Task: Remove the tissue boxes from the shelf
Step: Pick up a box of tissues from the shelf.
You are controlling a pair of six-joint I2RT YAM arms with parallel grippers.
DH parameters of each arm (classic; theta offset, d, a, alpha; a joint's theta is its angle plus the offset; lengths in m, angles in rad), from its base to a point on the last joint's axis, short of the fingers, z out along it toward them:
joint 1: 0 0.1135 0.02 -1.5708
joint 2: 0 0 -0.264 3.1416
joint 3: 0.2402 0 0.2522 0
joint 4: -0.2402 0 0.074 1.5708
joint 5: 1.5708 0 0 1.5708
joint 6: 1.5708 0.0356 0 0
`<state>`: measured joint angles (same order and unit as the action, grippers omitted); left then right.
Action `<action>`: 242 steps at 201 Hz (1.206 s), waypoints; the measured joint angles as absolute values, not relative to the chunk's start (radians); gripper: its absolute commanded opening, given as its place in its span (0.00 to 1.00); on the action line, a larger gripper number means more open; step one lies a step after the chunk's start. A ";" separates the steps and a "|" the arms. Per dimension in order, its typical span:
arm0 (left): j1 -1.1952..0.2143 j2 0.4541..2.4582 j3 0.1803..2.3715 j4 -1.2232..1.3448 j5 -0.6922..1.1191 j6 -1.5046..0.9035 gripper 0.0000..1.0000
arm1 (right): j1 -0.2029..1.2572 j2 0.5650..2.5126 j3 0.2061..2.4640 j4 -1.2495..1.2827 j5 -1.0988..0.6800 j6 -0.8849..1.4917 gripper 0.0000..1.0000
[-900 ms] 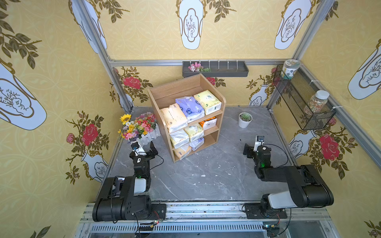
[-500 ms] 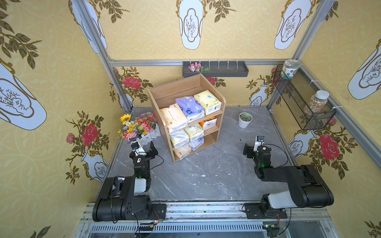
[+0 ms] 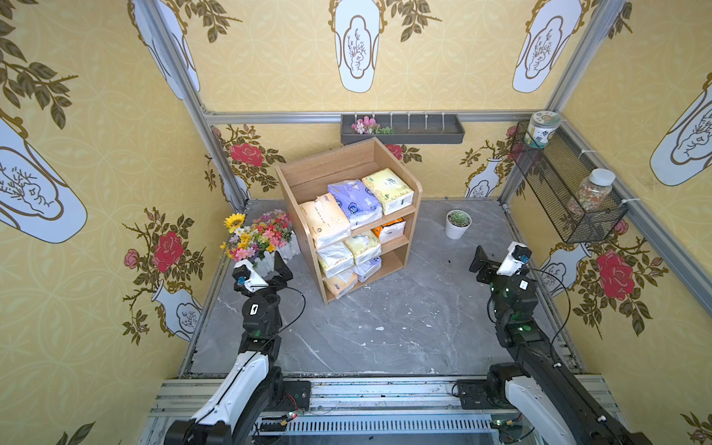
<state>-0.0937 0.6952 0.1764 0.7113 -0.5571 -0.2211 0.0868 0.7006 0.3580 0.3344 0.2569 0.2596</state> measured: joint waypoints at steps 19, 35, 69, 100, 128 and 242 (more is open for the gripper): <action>-0.095 0.585 0.242 0.489 -0.656 -0.358 1.00 | 0.076 0.673 0.418 0.183 0.218 0.359 0.97; -0.096 0.513 0.290 0.324 -0.665 -0.422 1.00 | 0.068 0.686 0.484 0.069 0.149 0.405 0.97; -0.096 0.444 0.418 0.053 -0.584 -0.511 1.00 | 0.081 0.787 0.704 -0.140 -0.088 0.466 0.86; -0.097 0.483 0.538 -0.144 -0.407 -0.561 1.00 | 0.212 0.913 0.884 -0.294 -0.285 0.520 0.81; -0.097 0.535 0.604 -0.285 -0.252 -0.582 1.00 | 0.453 0.991 1.072 -0.395 -0.312 0.511 0.78; -0.096 0.354 0.505 -0.380 -0.161 -0.775 1.00 | 0.966 1.380 1.630 -0.546 -0.111 0.362 0.63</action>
<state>-0.0963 0.3538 0.5045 -0.3801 -0.1612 -0.7753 0.9657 1.3796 1.6302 -0.5461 -0.1112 0.3618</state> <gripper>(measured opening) 0.996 0.635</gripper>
